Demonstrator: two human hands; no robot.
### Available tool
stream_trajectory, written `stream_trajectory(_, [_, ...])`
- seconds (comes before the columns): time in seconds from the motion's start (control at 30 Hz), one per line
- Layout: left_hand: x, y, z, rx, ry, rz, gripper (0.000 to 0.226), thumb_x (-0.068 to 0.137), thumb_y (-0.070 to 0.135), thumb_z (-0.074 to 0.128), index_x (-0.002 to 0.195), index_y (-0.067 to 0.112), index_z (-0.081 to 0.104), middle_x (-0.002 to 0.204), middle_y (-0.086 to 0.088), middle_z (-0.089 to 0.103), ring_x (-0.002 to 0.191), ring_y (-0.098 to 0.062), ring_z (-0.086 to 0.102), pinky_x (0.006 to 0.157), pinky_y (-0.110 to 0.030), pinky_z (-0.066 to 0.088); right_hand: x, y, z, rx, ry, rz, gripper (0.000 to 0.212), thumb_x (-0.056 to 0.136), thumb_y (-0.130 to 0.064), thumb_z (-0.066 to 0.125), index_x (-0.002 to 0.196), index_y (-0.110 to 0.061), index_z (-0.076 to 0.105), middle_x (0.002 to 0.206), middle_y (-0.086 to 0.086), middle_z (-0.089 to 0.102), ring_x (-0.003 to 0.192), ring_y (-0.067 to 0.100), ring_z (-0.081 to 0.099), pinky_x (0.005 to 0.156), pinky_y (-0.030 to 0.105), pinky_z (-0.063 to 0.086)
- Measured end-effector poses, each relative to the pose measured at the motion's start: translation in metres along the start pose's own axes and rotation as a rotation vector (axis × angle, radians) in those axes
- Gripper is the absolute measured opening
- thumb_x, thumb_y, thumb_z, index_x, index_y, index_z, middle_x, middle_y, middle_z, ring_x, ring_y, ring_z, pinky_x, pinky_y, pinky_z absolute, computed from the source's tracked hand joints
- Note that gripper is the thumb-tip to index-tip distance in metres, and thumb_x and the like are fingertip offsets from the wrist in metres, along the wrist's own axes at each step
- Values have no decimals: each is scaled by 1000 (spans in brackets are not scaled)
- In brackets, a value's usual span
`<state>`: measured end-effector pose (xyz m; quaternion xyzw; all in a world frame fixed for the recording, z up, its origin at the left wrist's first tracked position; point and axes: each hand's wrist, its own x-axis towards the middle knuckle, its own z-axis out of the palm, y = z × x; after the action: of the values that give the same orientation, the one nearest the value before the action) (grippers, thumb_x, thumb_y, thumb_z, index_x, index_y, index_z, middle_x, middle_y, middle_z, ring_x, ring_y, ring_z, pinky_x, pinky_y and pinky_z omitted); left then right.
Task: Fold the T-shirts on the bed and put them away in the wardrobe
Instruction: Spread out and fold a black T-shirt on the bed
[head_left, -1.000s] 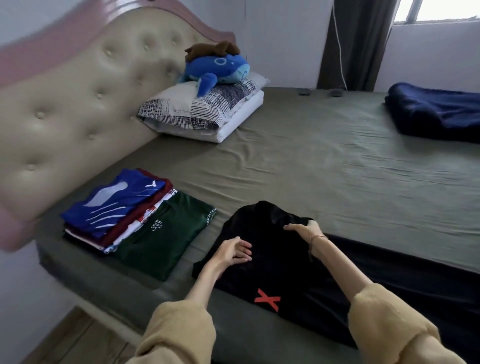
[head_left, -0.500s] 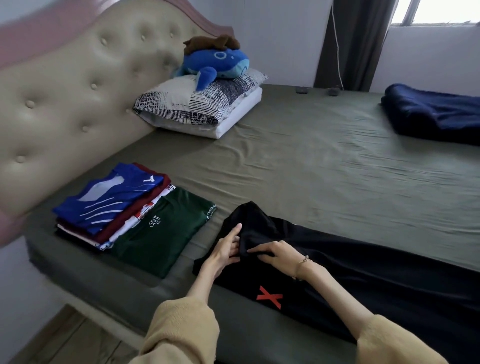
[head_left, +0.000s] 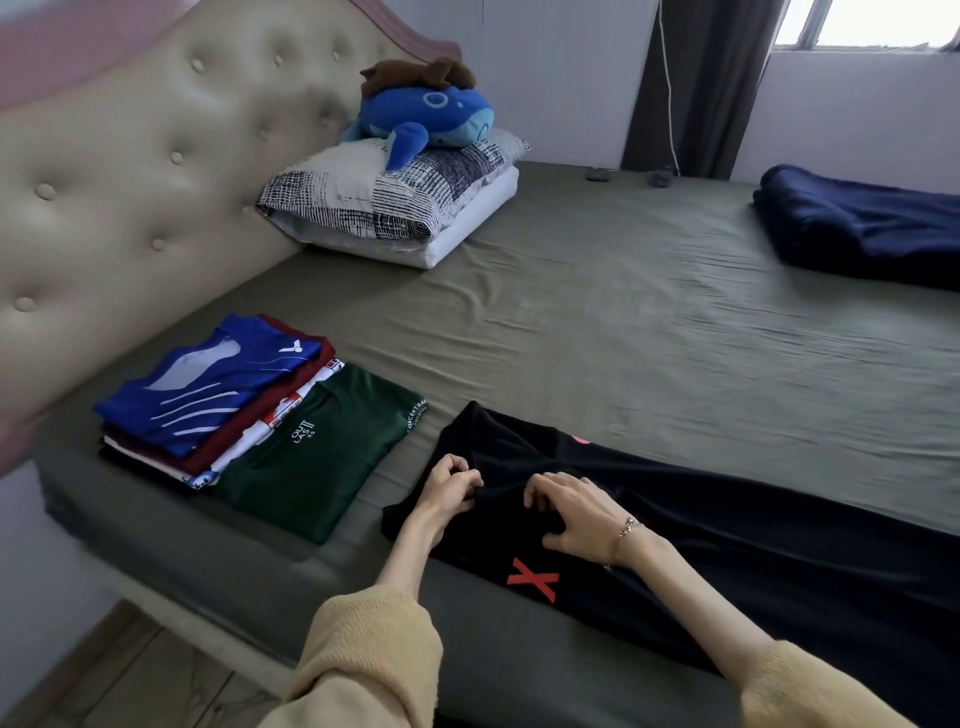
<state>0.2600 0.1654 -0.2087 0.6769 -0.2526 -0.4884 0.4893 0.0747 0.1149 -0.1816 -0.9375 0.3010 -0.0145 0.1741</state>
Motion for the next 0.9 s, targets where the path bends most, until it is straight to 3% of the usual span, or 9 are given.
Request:
stream_trajectory(0.17, [-3, -3, -4, 35, -63, 101, 32, 85, -9, 44, 74, 19, 36, 65, 2, 39, 58, -7, 41, 51, -13, 39, 0, 3, -3, 99, -9, 11, 19, 83, -16, 58, 102, -18, 58, 101, -5, 60, 90, 13, 53, 77, 24, 40])
stream_trajectory(0.33, [-11, -1, -4, 26, -150, 106, 38, 88, -5, 39, 93, 16, 71, 60, 3, 50, 56, -2, 45, 59, -11, 42, 9, 8, -15, 215, 92, 61, 13, 93, -25, 55, 103, -17, 58, 92, -4, 63, 90, 20, 60, 80, 29, 43])
stream_trajectory(0.43, [-13, 3, -1, -116, -113, 44, 31, 94, 7, 36, 92, 11, 67, 96, -8, 65, 80, -12, 64, 70, -19, 50, 22, 16, -24, 182, 191, 139, 19, 94, -28, 53, 107, -15, 58, 97, 5, 66, 93, 26, 61, 76, 31, 41])
stream_trajectory(0.53, [-10, 2, 0, -196, -125, 15, 28, 98, 25, 40, 102, 7, 60, 103, -13, 69, 77, -13, 71, 70, -19, 52, 37, 21, -31, 159, 246, 284, 20, 96, -32, 48, 108, -17, 54, 98, 11, 65, 95, 33, 60, 70, 32, 37])
stream_trajectory(0.63, [-7, -1, -1, -202, -114, 27, 24, 94, 36, 53, 97, 13, 60, 98, -16, 71, 80, -14, 72, 67, -18, 52, 43, 21, -32, 86, 199, 423, 29, 96, -40, 44, 116, -20, 49, 107, 12, 63, 100, 35, 58, 74, 35, 40])
stream_trajectory(0.8, [0, -8, 1, -172, -108, 75, 18, 92, 15, 58, 75, 15, 57, 88, -3, 63, 71, -8, 72, 61, -11, 50, 40, 30, -24, 173, 83, 494, 64, 80, -56, 63, 130, -26, 37, 123, 8, 57, 112, 31, 56, 87, 35, 43])
stream_trajectory(0.9, [2, -9, 2, -165, -86, 86, 22, 92, 9, 56, 71, 15, 54, 88, -2, 57, 69, -9, 72, 59, -11, 50, 31, 38, -29, 361, 26, 442, 73, 75, -35, 75, 135, -24, 35, 117, 8, 53, 115, 27, 52, 92, 26, 38])
